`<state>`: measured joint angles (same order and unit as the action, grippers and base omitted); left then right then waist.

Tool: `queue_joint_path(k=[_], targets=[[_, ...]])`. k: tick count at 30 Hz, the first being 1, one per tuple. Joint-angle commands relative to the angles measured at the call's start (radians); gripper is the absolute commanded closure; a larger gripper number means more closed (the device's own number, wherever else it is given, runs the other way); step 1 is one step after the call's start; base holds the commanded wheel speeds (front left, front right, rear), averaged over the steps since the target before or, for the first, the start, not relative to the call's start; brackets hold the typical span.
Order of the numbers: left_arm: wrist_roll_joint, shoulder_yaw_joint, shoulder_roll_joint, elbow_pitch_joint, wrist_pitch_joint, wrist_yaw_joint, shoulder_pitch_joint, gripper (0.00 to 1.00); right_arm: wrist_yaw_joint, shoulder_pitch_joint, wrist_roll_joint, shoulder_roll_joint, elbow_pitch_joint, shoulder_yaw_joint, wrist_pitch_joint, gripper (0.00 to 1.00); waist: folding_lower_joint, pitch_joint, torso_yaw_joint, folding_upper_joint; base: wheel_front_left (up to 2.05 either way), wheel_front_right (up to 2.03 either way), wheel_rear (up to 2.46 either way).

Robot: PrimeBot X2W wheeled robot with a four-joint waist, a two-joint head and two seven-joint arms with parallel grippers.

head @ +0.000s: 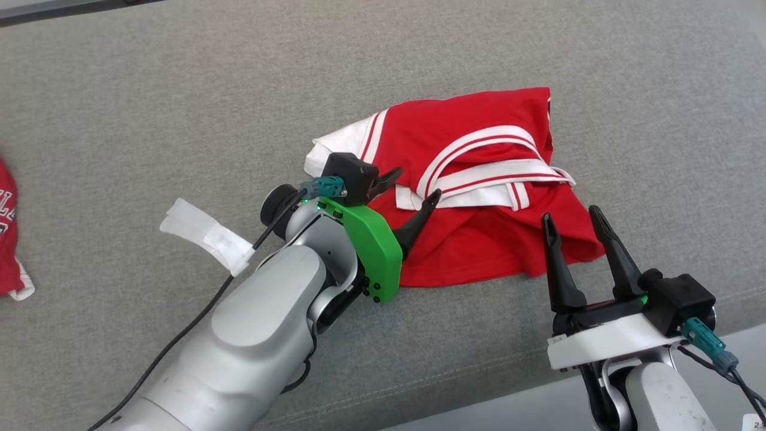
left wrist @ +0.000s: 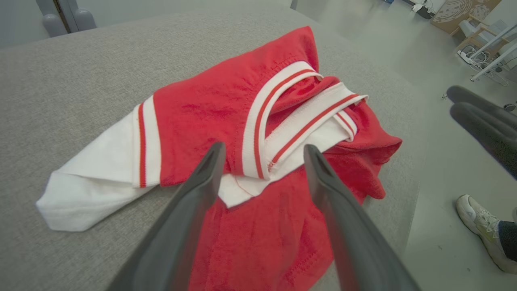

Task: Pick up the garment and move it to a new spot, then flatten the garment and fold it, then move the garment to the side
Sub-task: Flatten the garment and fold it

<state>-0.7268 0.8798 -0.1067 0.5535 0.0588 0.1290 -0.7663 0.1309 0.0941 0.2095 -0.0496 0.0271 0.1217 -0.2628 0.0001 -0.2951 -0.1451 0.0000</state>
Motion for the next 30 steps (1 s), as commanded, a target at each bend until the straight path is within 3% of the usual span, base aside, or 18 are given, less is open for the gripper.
queue_joint_path(k=[1,11,12,13,14,15,25,30], targets=[[-0.017,0.013,0.004,0.038,-0.009,0.003,-0.038,0.00,0.000,0.021,0.009,-0.002,-0.006,0.006,-0.004,0.00,-0.0001,-0.060,-0.062,0.0000,0.00,0.00,0.00],[-0.074,0.072,0.026,0.218,-0.048,0.003,-0.126,0.00,0.000,0.033,0.029,-0.002,-0.012,0.014,-0.004,0.00,-0.0001,-0.084,-0.093,0.0000,0.00,0.00,0.00],[-0.080,0.075,0.029,0.232,-0.054,0.003,-0.131,0.05,0.000,0.034,0.031,-0.002,-0.011,0.013,-0.004,0.00,-0.0001,-0.084,-0.093,0.0000,0.00,0.00,0.00],[-0.082,0.080,0.032,0.246,-0.060,0.003,-0.136,0.44,0.000,0.034,0.033,-0.002,-0.009,0.012,-0.004,0.00,-0.0001,-0.084,-0.093,0.0000,0.00,0.00,0.00],[-0.085,0.080,0.034,0.256,-0.071,0.003,-0.145,0.66,0.000,0.035,0.034,-0.002,-0.008,0.011,-0.004,0.00,-0.0001,-0.083,-0.092,0.0000,0.00,0.00,0.00],[-0.083,0.083,0.035,0.269,-0.079,0.003,-0.154,1.00,0.000,0.035,0.034,-0.002,-0.007,0.009,-0.004,0.00,-0.0001,-0.083,-0.090,0.0000,0.00,0.00,0.00],[-0.088,0.101,0.043,0.289,-0.158,0.003,-0.245,1.00,0.000,0.033,0.042,-0.002,0.001,0.007,-0.004,0.00,-0.0001,-0.069,-0.070,0.0000,0.00,0.00,0.00],[-0.099,0.063,0.009,0.316,-0.178,-0.002,-0.325,1.00,0.000,0.033,0.050,-0.002,0.006,0.019,-0.004,0.00,-0.0001,-0.065,-0.075,0.0000,0.00,0.00,0.00]])
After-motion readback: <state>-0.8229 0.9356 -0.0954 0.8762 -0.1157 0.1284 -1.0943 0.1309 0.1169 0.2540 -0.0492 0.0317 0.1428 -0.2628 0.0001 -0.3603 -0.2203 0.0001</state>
